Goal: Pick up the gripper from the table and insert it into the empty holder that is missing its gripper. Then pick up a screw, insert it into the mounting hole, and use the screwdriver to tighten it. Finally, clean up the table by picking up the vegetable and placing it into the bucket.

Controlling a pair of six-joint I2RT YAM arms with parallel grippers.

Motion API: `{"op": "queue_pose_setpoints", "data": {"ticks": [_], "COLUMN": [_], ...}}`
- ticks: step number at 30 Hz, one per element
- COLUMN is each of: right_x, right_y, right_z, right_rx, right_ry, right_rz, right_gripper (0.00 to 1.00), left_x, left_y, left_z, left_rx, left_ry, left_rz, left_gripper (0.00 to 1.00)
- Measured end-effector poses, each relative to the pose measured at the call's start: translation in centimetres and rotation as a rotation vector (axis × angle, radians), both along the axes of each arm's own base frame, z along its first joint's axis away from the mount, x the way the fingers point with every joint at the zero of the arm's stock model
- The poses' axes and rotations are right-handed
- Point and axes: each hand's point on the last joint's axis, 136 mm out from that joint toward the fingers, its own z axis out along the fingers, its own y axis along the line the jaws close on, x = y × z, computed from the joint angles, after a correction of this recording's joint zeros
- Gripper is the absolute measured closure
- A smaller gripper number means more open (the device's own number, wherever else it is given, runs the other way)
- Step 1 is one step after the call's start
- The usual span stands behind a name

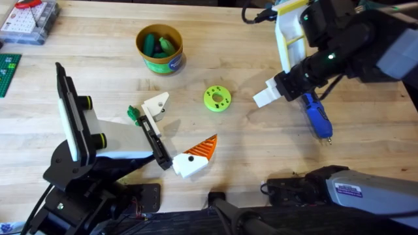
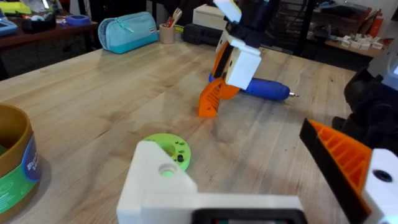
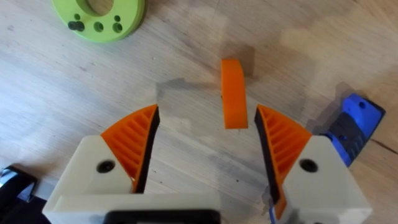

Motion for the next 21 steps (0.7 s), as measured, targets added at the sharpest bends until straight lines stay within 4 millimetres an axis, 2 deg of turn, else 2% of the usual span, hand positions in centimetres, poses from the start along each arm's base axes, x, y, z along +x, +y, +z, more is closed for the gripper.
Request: {"op": "queue_pose_setpoints", "data": {"ticks": [4,10,13,16,21], "right_x": [0.0,1.1,0.9,0.1,1.1], "right_y": [0.0,-0.7,-1.2,-1.6,-1.4], "right_z": [-0.8,0.4,0.7,0.5,-0.4], "right_rx": [-0.007,-0.048,-0.074,-0.093,-0.093], "right_ry": [0.03,-0.021,-0.018,0.014,0.013], "right_rz": [0.004,-0.008,-0.014,-0.015,-0.015], "right_gripper": [0.102,0.102,0.102,0.102,0.102], "left_x": [0.1,0.9,1.0,1.1,1.2], "left_y": [0.1,0.5,0.6,0.7,0.8], "left_z": [0.2,0.2,0.2,0.2,0.2], "left_rx": [0.001,0.004,0.004,0.004,0.005], "left_ry": [0.001,0.0,0.0,0.0,0.0], "left_rz": [0.008,0.06,0.07,0.078,0.085], "left_gripper": [0.007,0.007,0.007,0.007,0.007]}}
